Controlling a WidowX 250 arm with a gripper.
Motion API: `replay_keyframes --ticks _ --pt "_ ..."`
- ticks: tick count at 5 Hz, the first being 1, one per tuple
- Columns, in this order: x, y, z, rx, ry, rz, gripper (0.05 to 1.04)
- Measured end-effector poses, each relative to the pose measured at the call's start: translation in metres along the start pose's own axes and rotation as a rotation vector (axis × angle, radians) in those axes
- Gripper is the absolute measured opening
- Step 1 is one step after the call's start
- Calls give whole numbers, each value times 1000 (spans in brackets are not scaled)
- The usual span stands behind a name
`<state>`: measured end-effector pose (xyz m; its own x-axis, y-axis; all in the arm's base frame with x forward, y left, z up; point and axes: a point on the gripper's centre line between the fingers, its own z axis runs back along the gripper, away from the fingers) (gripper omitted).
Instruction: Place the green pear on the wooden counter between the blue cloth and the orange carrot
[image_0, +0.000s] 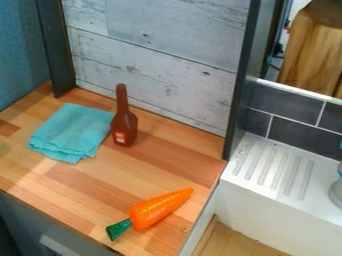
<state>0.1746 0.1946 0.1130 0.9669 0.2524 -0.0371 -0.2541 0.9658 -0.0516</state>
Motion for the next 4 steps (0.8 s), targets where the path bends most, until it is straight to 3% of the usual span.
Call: replay_keyframes --ticks 1,3,4 --pt "0 0 -6 -13 17 1 1001" --pt "25 20 11 100 -113 -46 1001" --pt "32 27 0 161 -86 -76 1001"
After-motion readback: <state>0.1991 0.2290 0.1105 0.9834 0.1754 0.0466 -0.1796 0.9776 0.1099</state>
